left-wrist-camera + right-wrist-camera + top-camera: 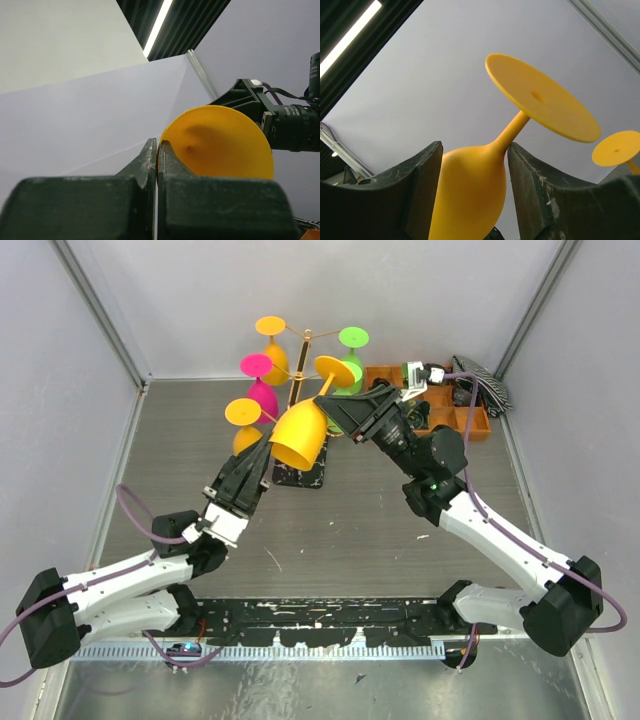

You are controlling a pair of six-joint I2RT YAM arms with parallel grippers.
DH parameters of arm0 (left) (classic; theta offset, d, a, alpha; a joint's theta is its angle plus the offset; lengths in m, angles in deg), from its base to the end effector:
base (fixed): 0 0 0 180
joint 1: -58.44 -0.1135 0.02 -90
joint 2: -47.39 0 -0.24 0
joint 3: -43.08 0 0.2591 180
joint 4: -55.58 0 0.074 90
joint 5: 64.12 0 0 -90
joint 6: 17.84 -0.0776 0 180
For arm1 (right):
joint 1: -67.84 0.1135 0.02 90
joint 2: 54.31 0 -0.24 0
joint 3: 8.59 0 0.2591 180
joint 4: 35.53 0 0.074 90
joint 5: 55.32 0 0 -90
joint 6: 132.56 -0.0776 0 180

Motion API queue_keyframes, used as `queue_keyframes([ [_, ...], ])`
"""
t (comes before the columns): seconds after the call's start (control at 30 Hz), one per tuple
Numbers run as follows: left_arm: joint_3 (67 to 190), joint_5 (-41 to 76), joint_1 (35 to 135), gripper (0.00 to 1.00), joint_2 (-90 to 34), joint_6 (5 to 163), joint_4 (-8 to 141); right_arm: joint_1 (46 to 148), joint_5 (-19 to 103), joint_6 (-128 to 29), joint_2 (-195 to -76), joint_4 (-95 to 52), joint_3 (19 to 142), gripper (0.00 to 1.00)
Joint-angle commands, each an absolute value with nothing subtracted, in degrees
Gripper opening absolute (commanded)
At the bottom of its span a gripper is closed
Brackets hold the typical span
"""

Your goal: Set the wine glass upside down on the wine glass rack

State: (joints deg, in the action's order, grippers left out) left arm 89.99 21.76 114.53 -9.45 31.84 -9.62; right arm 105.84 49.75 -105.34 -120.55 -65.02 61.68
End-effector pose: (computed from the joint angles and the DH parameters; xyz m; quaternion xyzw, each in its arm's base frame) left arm 0.1238 -0.1942 0.3942 0.2452 0.1732 -0.1415 0.9433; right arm 0.2287 0.2042 0.4336 -0.0122 0.4829 0.7124 0.5090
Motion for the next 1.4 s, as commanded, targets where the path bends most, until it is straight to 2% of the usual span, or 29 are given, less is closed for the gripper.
queue_keyframes([
  [0.0, 90.2, 22.5, 114.7, 0.00, -9.1, 31.2, -13.0, 106.4, 48.5, -107.0, -121.5, -72.0, 64.4, 0.58],
  [0.17, 89.9, 22.8, 114.8, 0.00, -9.4, 31.1, -13.0, 106.5, 47.4, -106.4, -121.6, -72.5, 64.0, 0.48],
  [0.37, 90.1, 23.8, 114.7, 0.00, -10.1, 31.0, -13.0, 106.6, 47.5, -106.3, -122.1, -74.3, 63.6, 0.30],
  [0.43, 89.9, 24.0, 114.7, 0.04, -10.3, 31.0, -13.0, 106.6, 47.7, -105.4, -122.0, -73.9, 63.7, 0.25],
  [0.57, 88.5, 25.6, 114.7, 0.17, -9.6, 31.0, -13.0, 106.6, 47.0, -101.4, -120.8, -70.1, 64.2, 0.11],
  [0.7, 86.7, 27.3, 114.7, 0.24, -8.2, 30.9, -13.0, 106.7, 44.6, -95.9, -118.5, -66.1, 64.2, 0.03],
  [0.9, 81.7, 28.7, 114.7, 0.51, -4.8, 30.4, -12.9, 106.7, 39.7, -88.5, -114.7, -61.4, 63.3, 0.01],
  [0.97, 79.0, 30.1, 114.7, 0.56, -3.0, 31.4, -12.3, 106.7, 37.7, -84.4, -113.2, -58.4, 63.5, 0.01],
  [1.13, 74.4, 40.1, 114.7, 0.59, 2.4, 38.3, -8.0, 106.7, 34.4, -73.1, -109.9, -48.4, 64.1, 0.01],
  [1.37, 81.9, 50.8, 114.7, 0.59, 7.3, 42.0, 9.4, 106.7, 41.9, -59.0, -107.3, -40.4, 60.8, 0.01],
])
